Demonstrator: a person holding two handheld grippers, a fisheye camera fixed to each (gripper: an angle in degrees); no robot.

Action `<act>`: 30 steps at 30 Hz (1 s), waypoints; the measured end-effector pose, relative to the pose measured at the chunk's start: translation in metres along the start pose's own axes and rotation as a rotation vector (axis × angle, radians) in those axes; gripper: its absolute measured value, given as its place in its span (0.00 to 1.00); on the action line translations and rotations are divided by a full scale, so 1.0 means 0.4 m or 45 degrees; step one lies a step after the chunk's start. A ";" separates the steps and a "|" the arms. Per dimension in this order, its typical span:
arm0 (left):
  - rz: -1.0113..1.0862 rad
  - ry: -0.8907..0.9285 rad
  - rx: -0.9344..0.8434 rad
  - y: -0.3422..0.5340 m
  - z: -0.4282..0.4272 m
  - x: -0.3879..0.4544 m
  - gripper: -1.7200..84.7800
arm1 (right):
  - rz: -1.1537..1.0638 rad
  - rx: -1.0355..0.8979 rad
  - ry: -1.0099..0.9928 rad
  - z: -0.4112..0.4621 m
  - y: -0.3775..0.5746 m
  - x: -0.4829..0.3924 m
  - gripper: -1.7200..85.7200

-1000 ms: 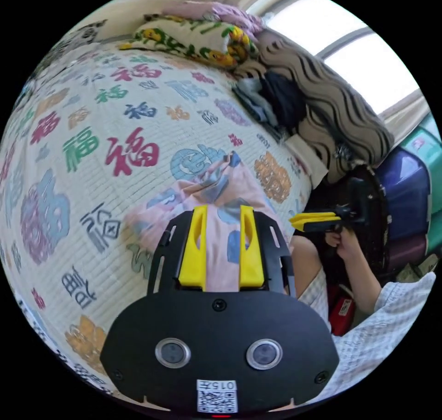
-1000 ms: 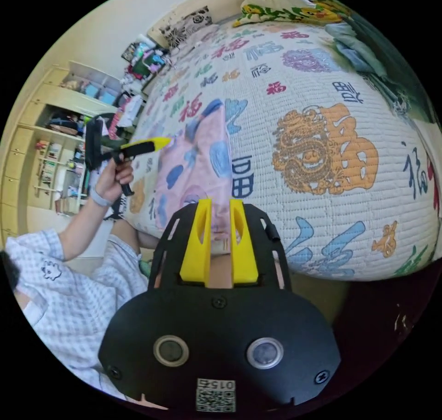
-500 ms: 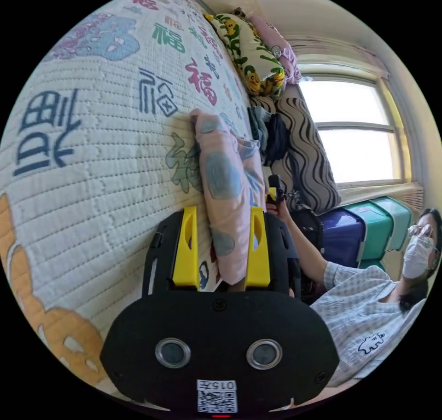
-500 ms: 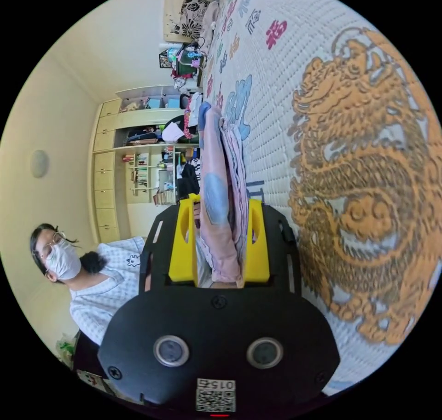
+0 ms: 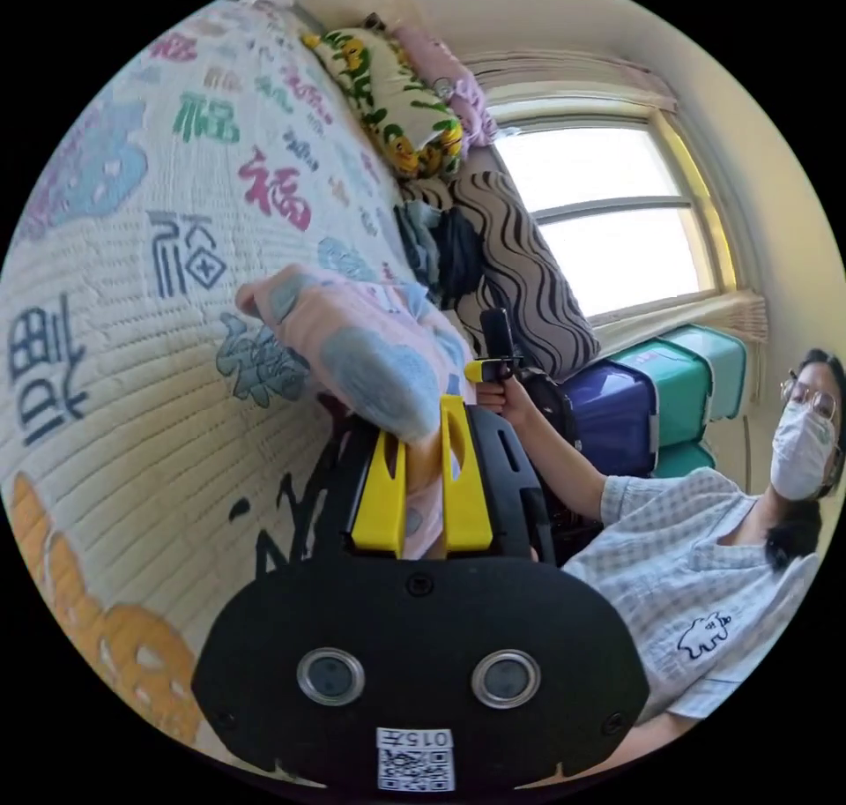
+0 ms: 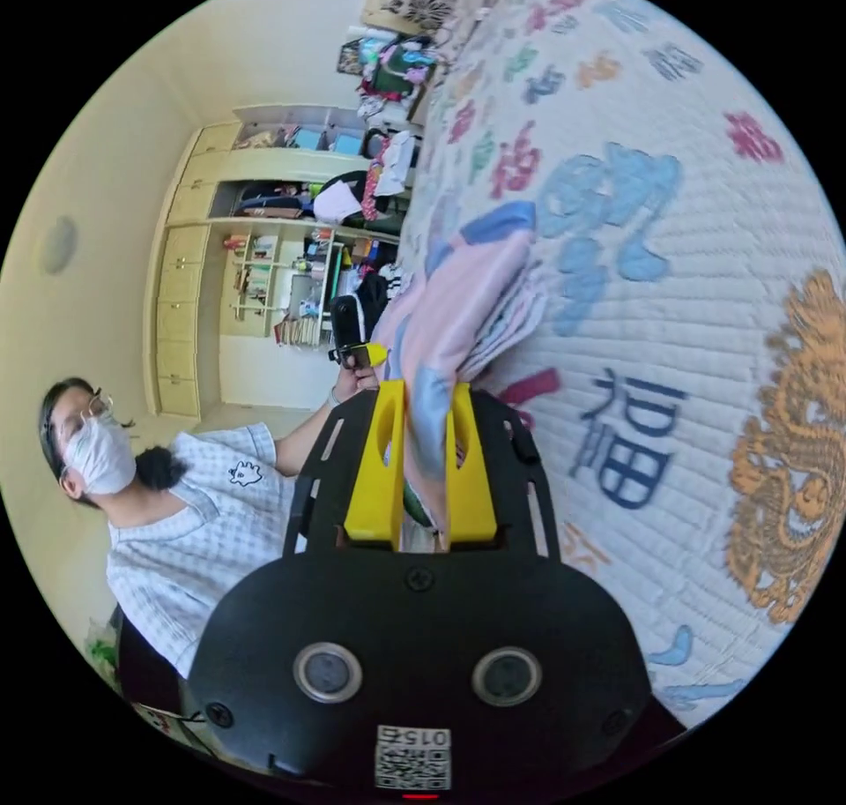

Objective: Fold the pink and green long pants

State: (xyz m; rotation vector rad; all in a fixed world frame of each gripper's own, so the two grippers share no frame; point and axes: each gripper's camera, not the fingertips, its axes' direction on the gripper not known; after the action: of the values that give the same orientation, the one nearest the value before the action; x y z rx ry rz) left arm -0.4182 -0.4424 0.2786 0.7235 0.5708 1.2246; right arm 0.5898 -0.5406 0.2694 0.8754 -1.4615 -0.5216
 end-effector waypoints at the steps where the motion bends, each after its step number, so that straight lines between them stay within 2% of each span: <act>1: 0.038 -0.018 0.027 0.020 -0.080 0.055 0.09 | -0.056 -0.009 -0.012 0.067 -0.014 -0.047 0.11; 5: 0.144 -0.124 0.166 0.113 -0.368 0.216 0.09 | -0.268 -0.056 -0.043 0.330 -0.083 -0.202 0.11; 9: 0.164 -0.314 0.318 0.251 -0.717 0.363 0.09 | -0.450 -0.146 -0.102 0.700 -0.184 -0.358 0.10; 12: 0.100 -0.487 0.404 0.339 -0.935 0.429 0.09 | -0.478 -0.205 -0.130 0.976 -0.255 -0.428 0.10; 16: -0.036 -0.593 0.507 0.422 -1.157 0.428 0.09 | -0.426 -0.246 -0.101 1.320 -0.338 -0.450 0.08; 20: -0.246 -0.724 0.499 0.443 -1.231 0.323 0.11 | -0.380 -0.305 0.173 1.589 -0.390 -0.419 0.08; 22: -0.447 -0.818 0.447 0.457 -1.221 0.226 0.12 | -0.352 -0.357 0.473 1.738 -0.399 -0.381 0.07; 30: -0.398 -0.898 0.558 0.519 -1.163 0.261 0.13 | -0.419 -0.361 0.610 1.957 -0.372 -0.358 0.07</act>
State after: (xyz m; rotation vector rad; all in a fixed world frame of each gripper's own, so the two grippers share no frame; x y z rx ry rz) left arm -0.8642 -0.2194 0.1316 1.3063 0.3369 0.4909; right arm -0.1562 -0.6685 -0.0179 0.9382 -0.7902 -0.6880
